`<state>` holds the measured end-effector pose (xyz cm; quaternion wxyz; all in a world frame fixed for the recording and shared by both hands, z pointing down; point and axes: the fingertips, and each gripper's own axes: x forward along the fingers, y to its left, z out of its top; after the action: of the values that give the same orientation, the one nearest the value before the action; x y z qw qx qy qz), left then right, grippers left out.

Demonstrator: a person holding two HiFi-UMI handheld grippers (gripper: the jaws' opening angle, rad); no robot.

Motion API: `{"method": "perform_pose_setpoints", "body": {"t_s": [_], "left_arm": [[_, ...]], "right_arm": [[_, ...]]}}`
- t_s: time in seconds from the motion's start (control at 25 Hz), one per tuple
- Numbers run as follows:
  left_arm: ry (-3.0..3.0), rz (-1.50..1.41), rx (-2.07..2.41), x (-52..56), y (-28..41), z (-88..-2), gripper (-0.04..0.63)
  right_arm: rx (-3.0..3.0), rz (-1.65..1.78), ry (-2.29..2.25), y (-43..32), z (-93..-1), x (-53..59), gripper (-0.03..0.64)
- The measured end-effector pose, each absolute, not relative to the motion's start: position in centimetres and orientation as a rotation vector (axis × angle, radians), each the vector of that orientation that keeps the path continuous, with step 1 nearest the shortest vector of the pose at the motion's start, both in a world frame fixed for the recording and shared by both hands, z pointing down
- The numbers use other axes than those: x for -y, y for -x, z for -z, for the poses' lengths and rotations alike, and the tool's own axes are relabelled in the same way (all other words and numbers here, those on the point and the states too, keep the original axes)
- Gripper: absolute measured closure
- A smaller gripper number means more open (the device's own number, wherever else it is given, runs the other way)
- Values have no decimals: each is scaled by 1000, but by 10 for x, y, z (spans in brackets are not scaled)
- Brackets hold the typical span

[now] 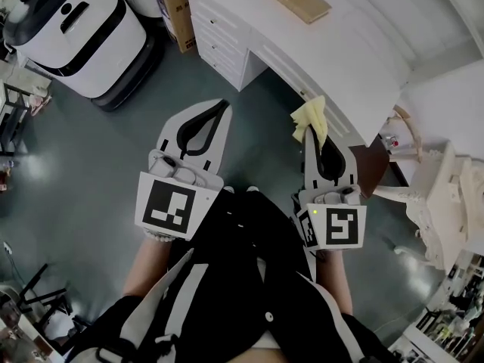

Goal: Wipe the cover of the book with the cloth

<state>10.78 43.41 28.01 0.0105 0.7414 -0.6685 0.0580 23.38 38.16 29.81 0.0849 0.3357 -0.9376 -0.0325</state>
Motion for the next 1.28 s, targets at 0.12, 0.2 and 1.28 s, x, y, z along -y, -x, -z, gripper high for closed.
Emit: {"method": "perform_pose_setpoints", "body": {"t_s": [0.12,0.2,1.28], "left_arm": [[-2334,-170,2073,-444,-109,-278,594],[-2339,-175,2061,-451,-108,-280,594],[-2250,-159,2144,-396,-62,-286,594]], "right_arm": [[2798,106,-1033,-233,-296,-390,578],[2803,105,-1053,-232,-294,-396,578],[2836,135,-910,-174,-298,-326,578]]}}
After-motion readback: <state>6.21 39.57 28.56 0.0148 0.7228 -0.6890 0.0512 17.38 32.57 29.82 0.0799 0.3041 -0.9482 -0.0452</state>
